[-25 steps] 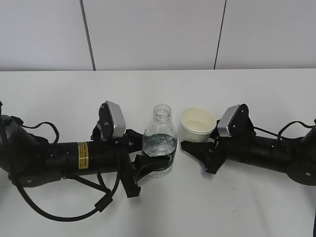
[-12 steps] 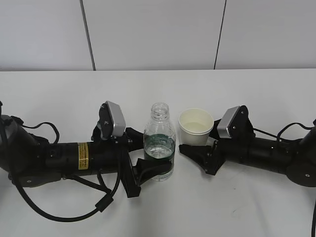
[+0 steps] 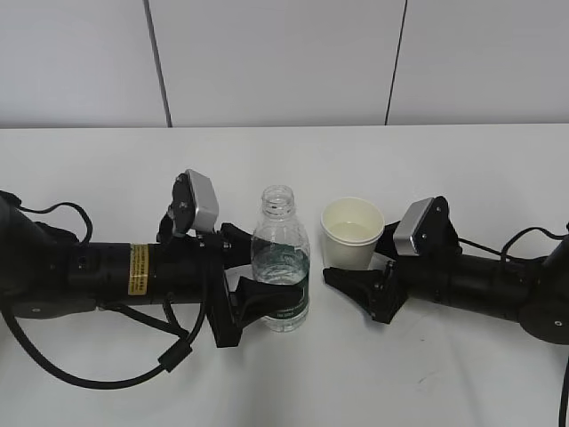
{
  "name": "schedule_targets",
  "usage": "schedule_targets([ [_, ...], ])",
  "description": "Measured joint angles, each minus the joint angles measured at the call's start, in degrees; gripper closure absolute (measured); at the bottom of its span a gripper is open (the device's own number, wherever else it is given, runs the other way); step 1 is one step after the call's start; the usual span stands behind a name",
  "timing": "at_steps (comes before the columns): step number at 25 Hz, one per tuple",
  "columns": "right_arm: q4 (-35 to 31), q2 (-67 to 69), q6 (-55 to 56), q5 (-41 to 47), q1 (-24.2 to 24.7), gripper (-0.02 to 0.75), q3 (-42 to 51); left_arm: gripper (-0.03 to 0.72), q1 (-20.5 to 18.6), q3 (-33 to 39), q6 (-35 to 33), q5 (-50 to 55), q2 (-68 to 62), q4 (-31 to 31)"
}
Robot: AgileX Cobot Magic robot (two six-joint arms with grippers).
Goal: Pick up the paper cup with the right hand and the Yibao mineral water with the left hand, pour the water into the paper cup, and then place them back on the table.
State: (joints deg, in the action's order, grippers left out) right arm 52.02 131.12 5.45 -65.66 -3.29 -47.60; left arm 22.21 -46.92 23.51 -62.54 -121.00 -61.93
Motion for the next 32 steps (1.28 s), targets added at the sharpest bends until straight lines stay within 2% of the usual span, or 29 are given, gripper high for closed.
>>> schedule_targets([
  [9,0.00,0.00,0.00,0.00,0.00,0.091,0.00,0.226,-2.35,-0.18,8.13,2.36,1.28,-8.57],
  [18,0.00,0.00,0.00,0.00,0.00,0.102,0.00,0.222,-4.08,-0.18,9.39,4.04,1.28,-9.29],
  [21,0.00,0.00,0.00,0.00,0.00,0.106,0.00,0.183,-4.03,-0.18,11.07,6.52,1.81,-9.34],
  [25,0.00,0.00,0.00,0.00,0.00,0.112,0.00,0.058,-4.08,-0.18,15.02,13.35,3.50,-10.00],
  [32,0.00,0.00,0.00,0.00,0.00,0.122,0.08,0.029,-4.08,-0.18,21.87,19.28,7.89,-19.21],
])
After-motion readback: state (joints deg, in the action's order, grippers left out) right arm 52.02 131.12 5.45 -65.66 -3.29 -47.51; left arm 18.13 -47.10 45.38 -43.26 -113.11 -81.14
